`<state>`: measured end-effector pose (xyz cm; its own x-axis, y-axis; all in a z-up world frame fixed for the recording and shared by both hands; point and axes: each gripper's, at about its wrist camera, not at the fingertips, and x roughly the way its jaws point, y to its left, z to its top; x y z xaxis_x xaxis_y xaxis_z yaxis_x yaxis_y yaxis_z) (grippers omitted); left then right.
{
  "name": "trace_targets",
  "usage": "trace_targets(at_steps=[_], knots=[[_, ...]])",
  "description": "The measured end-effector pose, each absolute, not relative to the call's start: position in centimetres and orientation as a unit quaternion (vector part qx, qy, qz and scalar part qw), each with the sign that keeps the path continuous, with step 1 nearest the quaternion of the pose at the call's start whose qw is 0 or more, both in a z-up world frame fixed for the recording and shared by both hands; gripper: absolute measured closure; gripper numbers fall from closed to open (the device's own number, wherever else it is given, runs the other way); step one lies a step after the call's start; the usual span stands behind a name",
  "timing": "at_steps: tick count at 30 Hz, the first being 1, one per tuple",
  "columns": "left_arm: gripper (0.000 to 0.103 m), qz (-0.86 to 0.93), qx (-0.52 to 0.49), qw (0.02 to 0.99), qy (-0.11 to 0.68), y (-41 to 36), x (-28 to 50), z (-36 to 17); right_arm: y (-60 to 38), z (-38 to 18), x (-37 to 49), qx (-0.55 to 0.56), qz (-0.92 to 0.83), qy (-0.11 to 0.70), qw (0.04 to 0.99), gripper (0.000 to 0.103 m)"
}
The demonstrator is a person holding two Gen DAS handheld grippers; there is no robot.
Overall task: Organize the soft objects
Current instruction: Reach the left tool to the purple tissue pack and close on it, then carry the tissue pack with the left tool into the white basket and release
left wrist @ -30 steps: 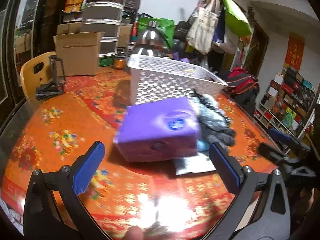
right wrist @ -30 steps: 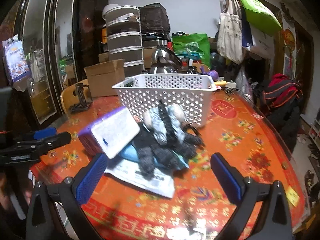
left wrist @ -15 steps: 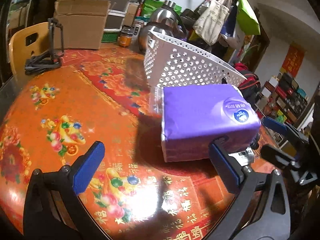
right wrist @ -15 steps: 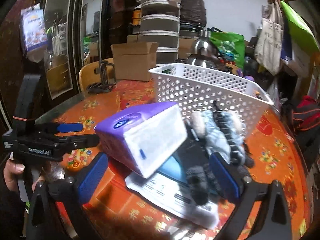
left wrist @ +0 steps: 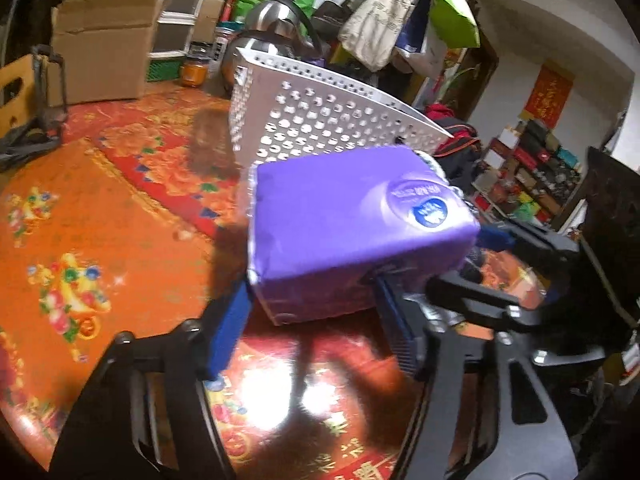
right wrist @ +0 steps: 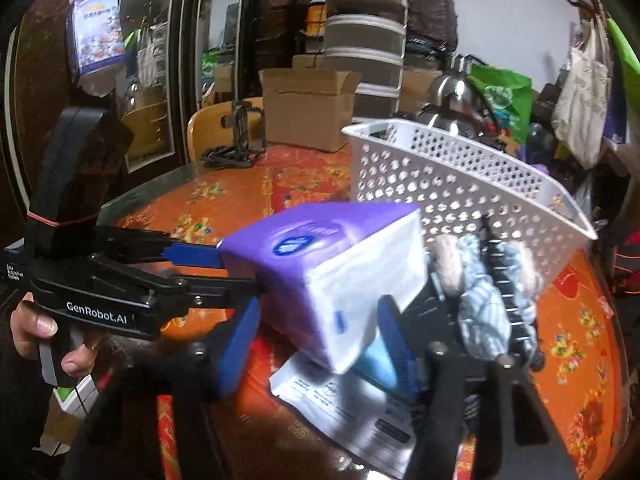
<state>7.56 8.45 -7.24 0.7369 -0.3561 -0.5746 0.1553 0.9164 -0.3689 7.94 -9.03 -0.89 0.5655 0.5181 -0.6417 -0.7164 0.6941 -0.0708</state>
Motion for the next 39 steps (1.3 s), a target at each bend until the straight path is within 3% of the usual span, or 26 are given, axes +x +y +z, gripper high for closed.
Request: trace_targets(at_steps=[13, 20, 25, 39], knots=[[0.049, -0.138, -0.136, 0.935, 0.297, 7.2, 6.2, -5.7, -10.8, -0.4, 8.2, -0.156, 0.352, 0.288, 0.876, 0.059], [0.053, -0.121, -0.125, 0.948, 0.267, 5.6, 5.0, -3.9, -12.2, 1.0, 7.3, -0.145, 0.351, 0.271, 0.884, 0.060], [0.066, -0.112, -0.137, 0.951, 0.252, 5.4, 4.5, -2.5, -13.6, 1.8, 7.1, -0.125, 0.353, 0.266, 0.888, 0.061], [0.067, -0.111, -0.104, 0.963, 0.221, 2.1, 4.4, 2.3, -16.6, 4.7, 6.8, -0.102, 0.335, 0.238, 0.906, 0.061]])
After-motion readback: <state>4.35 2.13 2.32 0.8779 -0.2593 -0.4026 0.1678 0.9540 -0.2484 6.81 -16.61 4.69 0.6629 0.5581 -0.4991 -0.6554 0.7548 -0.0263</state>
